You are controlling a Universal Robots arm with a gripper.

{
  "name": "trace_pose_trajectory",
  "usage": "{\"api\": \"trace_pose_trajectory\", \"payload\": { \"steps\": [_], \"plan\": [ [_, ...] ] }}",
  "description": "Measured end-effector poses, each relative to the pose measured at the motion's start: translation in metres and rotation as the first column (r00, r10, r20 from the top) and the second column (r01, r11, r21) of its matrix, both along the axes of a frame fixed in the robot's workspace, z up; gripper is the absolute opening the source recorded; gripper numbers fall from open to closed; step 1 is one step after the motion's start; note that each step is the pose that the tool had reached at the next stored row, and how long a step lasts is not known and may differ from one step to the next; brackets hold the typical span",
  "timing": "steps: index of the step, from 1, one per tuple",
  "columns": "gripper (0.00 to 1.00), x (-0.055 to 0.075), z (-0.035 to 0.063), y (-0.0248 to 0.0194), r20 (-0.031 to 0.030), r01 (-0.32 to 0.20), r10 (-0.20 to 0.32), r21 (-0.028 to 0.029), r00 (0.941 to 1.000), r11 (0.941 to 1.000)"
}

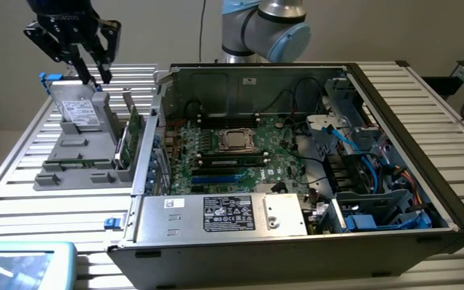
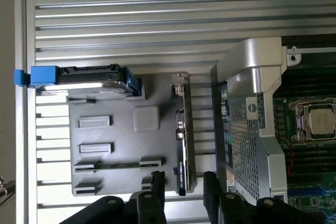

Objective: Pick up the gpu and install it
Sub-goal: 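Pick up the gpu and move the gpu toward the slot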

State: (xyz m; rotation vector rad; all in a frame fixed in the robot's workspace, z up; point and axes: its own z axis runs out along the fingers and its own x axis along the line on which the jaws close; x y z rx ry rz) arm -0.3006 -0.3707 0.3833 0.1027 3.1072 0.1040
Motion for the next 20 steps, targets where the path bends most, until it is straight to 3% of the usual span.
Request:
{"api": "trace_pose_trajectory", "payload": {
  "steps": [5, 10, 15, 20],
  "plan": [
    [0.44, -0.001, -0.0049, 0.0, 0.0021, -0.057, 0.057, 0.0124, 0.9984, 0.9983],
    [0.44, -0.002, -0.0113, -0.0008, 0.0026, -0.131, 0.131, 0.0165, 0.9914, 0.9912],
    [0.45, -0.003, -0.0203, -0.0075, 0.0032, -0.132, 0.132, 0.0206, 0.9913, 0.991],
    [0.52, -0.003, -0.0294, -0.0084, 0.0041, -0.075, 0.074, 0.0207, 0.9972, 0.997]
  ]
}}
